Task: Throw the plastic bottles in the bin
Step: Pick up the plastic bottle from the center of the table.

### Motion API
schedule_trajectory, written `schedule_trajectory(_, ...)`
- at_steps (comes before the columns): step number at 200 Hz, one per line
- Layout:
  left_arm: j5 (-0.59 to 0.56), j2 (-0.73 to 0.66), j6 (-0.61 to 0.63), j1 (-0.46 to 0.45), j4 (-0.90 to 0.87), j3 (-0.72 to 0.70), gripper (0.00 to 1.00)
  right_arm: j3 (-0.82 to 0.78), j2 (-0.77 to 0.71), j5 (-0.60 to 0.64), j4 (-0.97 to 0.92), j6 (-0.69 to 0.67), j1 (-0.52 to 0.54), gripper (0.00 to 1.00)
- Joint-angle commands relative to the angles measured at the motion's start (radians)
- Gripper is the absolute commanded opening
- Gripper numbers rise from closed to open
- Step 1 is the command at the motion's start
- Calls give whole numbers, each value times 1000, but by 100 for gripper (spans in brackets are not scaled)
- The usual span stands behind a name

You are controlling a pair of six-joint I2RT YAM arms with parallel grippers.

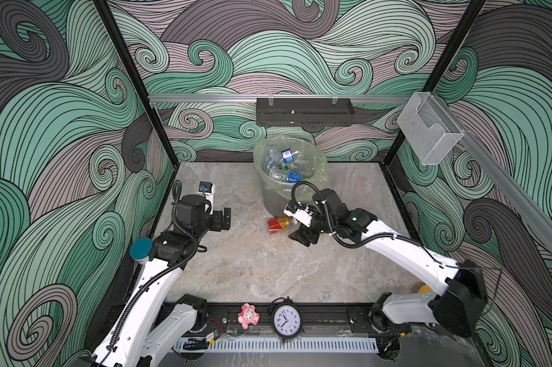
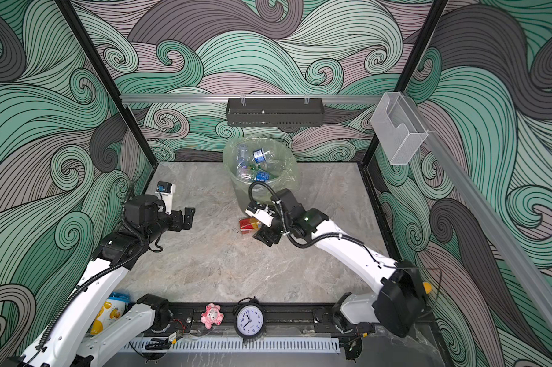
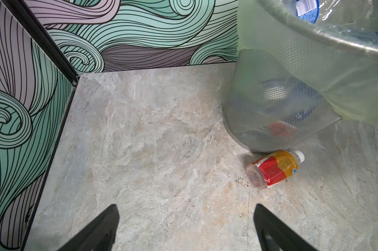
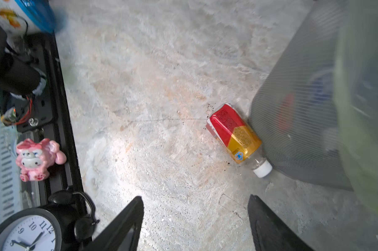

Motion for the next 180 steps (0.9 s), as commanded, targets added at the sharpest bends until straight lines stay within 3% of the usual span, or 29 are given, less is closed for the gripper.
schedule_trajectory(1,9,-25,-32,20,30,5,99,72,117,44,-111,-160,30,76)
schedule_trajectory(90,-8,-118,-8,74,-45,12,99,350,498,261,-146,-254,125,81)
schedule_trajectory(180,-4,-140,8,91,-66,14,98,417,631,428,-117,-293,125,86)
